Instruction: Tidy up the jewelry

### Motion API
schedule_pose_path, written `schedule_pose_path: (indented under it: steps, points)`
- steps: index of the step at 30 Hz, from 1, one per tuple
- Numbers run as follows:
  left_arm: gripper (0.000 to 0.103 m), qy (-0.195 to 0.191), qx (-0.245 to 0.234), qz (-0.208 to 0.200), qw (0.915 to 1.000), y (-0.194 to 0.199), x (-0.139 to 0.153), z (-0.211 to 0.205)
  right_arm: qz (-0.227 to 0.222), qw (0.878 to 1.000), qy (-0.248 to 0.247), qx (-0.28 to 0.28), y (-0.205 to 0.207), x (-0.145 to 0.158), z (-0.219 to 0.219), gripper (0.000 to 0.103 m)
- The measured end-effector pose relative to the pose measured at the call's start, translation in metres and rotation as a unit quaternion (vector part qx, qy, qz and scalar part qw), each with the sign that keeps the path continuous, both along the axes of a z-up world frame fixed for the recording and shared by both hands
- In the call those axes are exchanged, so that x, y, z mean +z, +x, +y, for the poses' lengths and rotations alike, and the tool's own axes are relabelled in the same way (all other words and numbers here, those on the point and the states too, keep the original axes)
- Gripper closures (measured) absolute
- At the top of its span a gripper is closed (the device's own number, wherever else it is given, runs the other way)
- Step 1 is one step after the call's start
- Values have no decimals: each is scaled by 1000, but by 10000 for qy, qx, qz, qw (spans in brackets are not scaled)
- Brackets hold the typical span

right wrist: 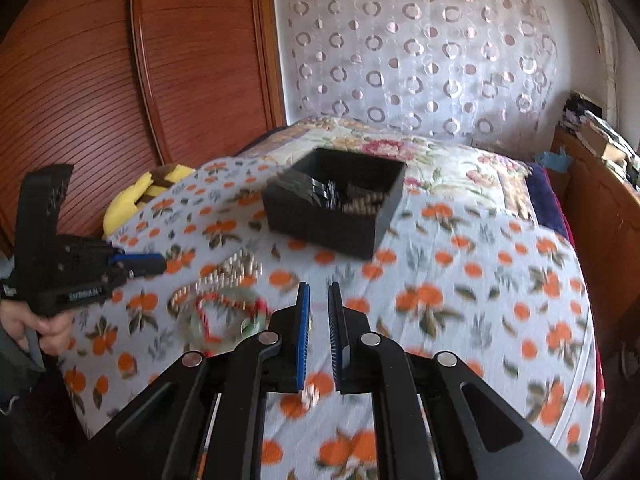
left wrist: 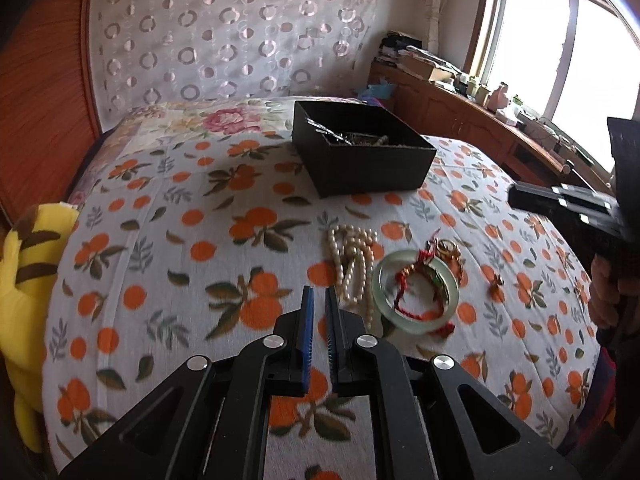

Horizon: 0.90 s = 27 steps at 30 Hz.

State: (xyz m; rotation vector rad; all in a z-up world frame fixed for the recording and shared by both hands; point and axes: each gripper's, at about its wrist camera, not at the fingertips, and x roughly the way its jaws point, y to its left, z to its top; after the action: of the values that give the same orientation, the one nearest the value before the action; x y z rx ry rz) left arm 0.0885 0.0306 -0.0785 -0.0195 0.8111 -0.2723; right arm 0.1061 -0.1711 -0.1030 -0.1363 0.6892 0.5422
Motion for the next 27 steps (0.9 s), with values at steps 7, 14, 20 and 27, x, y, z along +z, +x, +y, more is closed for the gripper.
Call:
schedule_pose_path:
  steps: [7, 14, 20, 27]
  points:
    - [81, 68, -28, 143, 9999, -4, -11, -6, 253, 9995, -69, -193, -33, -32, -18, 92]
    - [81, 191, 19, 278, 9994, 5, -19, -12, 281, 9992, -63, -278, -46, -44, -24, 83]
    - [79, 394, 27, 272, 9988, 9, -22, -19, 236, 9993, -30, -298, -50, -49, -25, 83]
    - [71, 623, -7, 182, 9979, 10, -24, -27, 126, 9995, -4, -288, -51, -50, -26, 83]
